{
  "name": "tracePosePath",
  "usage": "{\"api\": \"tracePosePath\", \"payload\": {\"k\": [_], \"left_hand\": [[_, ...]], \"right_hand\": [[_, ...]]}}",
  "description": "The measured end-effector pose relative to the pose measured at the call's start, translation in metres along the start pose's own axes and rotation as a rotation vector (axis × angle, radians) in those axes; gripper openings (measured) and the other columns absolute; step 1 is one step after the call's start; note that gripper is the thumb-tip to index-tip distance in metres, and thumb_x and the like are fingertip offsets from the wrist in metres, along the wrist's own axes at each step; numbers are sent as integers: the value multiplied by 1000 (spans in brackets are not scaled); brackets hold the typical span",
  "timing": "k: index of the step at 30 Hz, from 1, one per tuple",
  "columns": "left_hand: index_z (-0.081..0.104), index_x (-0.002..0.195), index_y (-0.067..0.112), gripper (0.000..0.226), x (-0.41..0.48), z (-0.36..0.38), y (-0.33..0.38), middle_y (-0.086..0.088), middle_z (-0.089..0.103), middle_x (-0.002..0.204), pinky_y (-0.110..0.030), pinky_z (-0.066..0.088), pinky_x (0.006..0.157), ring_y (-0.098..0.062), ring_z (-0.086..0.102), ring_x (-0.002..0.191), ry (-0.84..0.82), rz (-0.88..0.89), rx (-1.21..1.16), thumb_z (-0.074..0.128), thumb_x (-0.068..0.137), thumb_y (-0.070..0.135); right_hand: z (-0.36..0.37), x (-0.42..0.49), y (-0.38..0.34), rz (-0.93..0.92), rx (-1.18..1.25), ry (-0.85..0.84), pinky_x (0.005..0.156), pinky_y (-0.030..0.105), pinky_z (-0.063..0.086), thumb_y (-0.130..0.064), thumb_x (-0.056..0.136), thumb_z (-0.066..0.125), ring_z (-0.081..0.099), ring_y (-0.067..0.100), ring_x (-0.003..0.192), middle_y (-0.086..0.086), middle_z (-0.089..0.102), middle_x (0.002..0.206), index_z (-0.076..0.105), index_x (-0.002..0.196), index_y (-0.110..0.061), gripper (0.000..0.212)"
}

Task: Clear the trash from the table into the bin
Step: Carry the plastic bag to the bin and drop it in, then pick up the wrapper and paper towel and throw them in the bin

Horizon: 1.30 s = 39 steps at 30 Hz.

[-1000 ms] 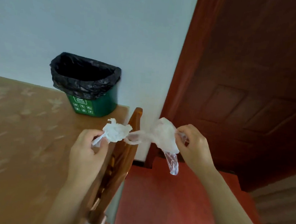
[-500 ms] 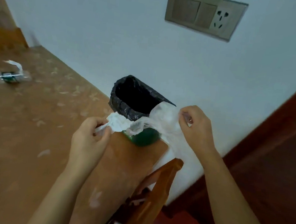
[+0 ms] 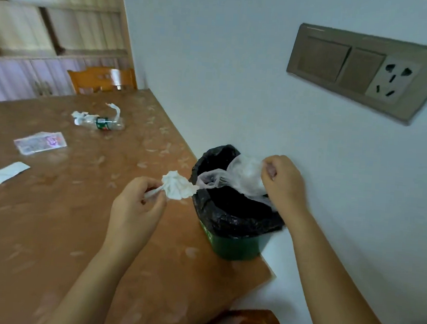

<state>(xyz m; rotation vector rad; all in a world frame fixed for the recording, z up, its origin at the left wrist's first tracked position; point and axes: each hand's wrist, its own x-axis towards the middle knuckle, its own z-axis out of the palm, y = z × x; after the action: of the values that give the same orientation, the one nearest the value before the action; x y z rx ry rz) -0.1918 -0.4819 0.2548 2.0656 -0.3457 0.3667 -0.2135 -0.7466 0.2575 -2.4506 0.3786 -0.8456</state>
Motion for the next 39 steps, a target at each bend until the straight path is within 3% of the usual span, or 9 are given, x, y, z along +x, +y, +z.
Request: {"api": "tracePosePath", "payload": {"k": [6,14,21,25,31,35,39], "left_hand": [[59,85,20,12,8,20,-5,9,59,80,-6,35,57,-4,54,72,-31,13,22,61,83,9],[59,90,12,2,26,84,8,5,53,80,-8,36,56,-2,50,68,-155,163,58,58,87,12],[63,108,6,29,29,119,1,-9,61,104,-24,40,72,-24,57,95,-277,330,313,61,87,25],[66,100,1,25,12,92,-10,-13,63,95,-27,40,67,-31,59,85,-188,349,404,65,83,19],[67,94,0,32,-32,17,-47,-16,63,92,-37,50,61,-34,59,77,-56,224,559,50,82,24],[67,94,-1,33,-79,-43,-76,-17,64,94,-41,51,65,-36,58,78,22,22,689,48,82,25],[68,92,2,35,-132,-97,-94,-15,66,93,-39,49,64,-34,60,79,127,-178,774,45,84,27]], "right_hand": [[12,-25,22,14,-12,-109,77,28,44,-21,87,55,56,17,93,2,60,103,58,110,-15,25],[-2,-65,42,26,-8,-160,82,17,34,-17,86,58,52,12,100,0,61,107,60,112,-14,26],[-1,-71,40,6,-6,-139,88,26,39,-18,84,59,54,20,103,5,63,108,62,109,-12,26],[6,-69,21,-74,0,-154,92,15,31,-22,84,54,52,17,106,6,63,112,62,109,-10,30],[48,-71,-35,-288,60,-288,93,31,42,-22,84,54,52,22,109,9,63,112,61,110,-7,31],[89,-94,-82,-456,60,-429,94,38,42,-21,84,60,52,24,111,8,62,114,61,110,-10,29],[119,-131,-132,-587,84,-557,90,36,43,-23,84,61,52,23,111,6,62,115,61,111,-13,29]]}}
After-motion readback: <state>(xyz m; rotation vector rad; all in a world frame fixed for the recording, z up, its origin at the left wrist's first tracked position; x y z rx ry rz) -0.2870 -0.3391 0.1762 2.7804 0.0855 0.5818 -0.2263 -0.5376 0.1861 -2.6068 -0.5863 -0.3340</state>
